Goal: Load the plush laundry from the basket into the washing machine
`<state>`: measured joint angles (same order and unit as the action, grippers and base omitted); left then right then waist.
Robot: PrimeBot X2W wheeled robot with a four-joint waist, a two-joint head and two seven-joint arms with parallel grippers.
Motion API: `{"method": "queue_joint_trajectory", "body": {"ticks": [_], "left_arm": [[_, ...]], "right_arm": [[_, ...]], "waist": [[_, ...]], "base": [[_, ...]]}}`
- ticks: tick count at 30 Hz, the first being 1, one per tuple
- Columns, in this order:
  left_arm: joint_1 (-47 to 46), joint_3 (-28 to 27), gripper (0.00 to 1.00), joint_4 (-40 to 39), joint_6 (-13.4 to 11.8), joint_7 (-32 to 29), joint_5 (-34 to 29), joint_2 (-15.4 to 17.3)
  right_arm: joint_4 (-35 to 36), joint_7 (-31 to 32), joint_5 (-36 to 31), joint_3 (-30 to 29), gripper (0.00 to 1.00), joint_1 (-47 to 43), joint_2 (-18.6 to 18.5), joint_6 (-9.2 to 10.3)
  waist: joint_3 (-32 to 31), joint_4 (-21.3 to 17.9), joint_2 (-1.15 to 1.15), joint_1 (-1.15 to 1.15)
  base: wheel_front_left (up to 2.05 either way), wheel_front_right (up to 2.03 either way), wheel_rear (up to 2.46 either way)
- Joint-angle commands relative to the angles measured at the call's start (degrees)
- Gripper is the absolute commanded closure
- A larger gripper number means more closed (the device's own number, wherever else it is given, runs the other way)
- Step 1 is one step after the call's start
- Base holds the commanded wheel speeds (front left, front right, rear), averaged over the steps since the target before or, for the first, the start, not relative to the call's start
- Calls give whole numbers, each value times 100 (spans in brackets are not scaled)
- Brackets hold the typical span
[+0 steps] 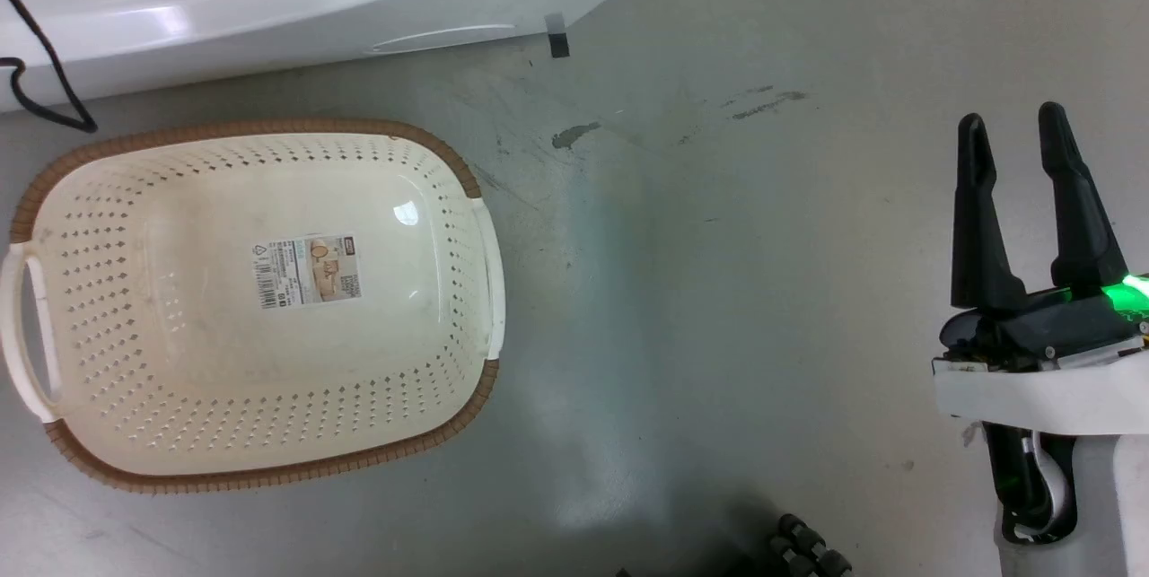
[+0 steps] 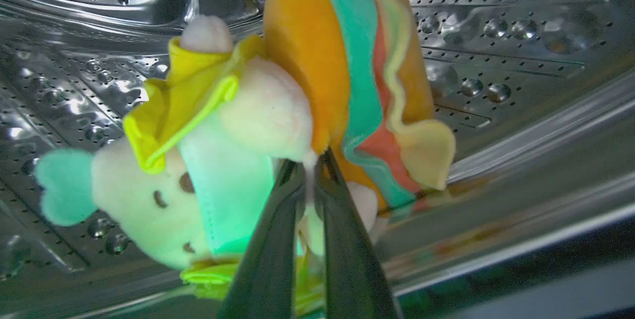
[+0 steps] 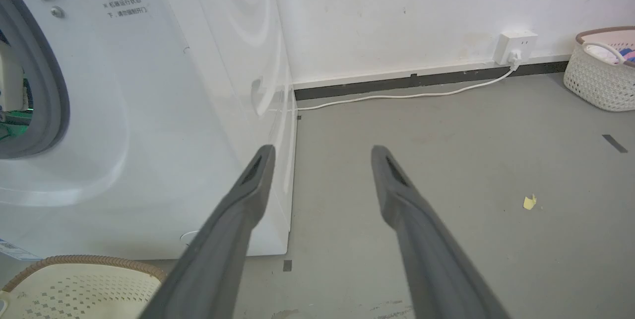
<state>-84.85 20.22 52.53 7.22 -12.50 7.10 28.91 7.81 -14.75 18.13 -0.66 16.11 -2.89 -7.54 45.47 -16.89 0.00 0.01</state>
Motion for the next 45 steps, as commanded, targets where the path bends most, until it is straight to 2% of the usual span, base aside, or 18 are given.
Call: {"method": "queue_joint_trajectory", "body": {"ticks": [1,4,5,6,16,20,24,26,36,40,45], "left_arm": [[-9,35,100,83,13,14,45,-32],[34,36,100,251,16,236,156,-76],[66,49,65,300,17,343,161,-79],[101,56,0,352,14,446,171,-85],[1060,45,0,897,-9,1747,507,-549],[1627,68,0,936,-2,2413,651,-859],[2269,7,0,689,-18,2704,833,-1166],[2645,-97,0,340,-101,2740,915,-1236],[5631,-781,0,-2988,-592,2748,1001,-1449],[6721,-901,0,-3850,-866,2749,927,-1611],[7724,-907,0,-4494,-1134,2749,727,-1784]], "right_arm": [[-4,-25,-20,-12,0,93,2,5],[-31,-25,-59,-4,0,98,2,5],[-37,-25,-73,-10,0,101,2,5],[-40,-25,-88,-24,0,99,2,5],[-82,-25,-562,-210,0,-146,2,5],[-125,-25,-749,-257,0,-357,2,5],[-177,-25,-877,-303,0,-575,2,5],[-197,-25,-918,-305,0,-684,2,5],[-250,-25,-1038,-341,0,-1255,2,5],[-258,-25,-1028,-329,0,-1460,2,5],[-275,-25,-1009,-242,0,-1692,2,5]], "waist": [[-24,22,0,-1],[-127,56,0,-1],[-185,70,0,-1],[-244,84,0,-1],[-1525,451,0,-1],[-2158,673,0,-1],[-2783,908,0,-1],[-3064,1004,0,-1],[-3994,1388,0,-1],[-4157,1465,0,-1],[-4281,1512,0,-1]], "base": [[0,0,0],[0,0,0],[0,0,0],[0,0,0],[0,0,0],[0,0,0],[0,0,0],[0,0,0],[0,0,0],[0,0,0],[0,0,0]]}}
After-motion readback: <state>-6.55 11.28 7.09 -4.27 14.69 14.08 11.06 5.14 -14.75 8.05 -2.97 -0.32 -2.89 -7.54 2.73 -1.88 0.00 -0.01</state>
